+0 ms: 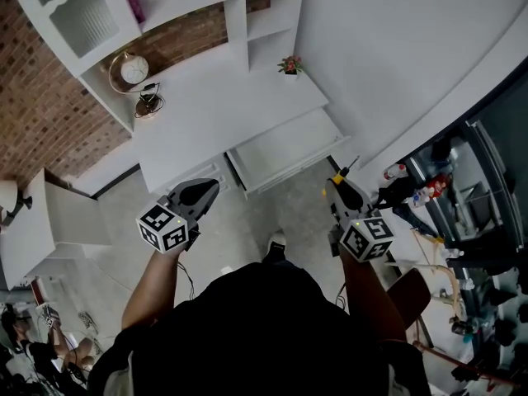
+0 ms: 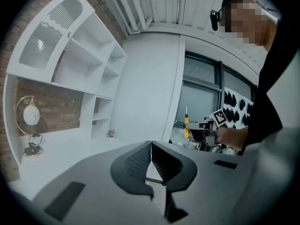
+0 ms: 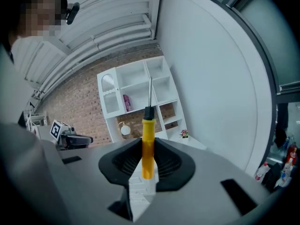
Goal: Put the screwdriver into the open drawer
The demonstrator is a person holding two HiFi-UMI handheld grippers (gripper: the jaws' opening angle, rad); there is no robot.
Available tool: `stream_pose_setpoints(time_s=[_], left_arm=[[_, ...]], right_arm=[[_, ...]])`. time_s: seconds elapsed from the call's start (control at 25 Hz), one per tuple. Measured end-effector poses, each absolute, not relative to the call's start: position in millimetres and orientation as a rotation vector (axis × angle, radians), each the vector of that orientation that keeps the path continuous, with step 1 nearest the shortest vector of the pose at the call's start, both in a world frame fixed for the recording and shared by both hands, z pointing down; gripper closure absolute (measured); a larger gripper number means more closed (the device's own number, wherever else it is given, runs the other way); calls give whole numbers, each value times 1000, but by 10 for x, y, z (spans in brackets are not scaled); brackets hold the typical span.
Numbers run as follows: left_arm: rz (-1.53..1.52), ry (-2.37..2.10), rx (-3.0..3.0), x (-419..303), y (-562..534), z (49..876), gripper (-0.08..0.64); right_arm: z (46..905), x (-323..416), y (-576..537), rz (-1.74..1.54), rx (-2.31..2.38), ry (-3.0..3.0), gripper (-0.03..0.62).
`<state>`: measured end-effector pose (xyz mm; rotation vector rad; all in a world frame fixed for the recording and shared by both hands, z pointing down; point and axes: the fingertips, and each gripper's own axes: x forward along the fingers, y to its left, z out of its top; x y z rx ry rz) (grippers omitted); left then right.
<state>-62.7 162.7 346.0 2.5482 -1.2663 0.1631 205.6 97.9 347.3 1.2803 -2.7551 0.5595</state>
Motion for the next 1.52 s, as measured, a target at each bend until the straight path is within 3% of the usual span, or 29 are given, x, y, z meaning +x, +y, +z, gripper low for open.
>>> stream_pose_setpoints(time_s=[1.52], left_arm=[[158, -1407, 2410, -464, 467, 3564, 540]], right_arm=[[3766, 2215, -536, 635, 1092, -2735, 506]])
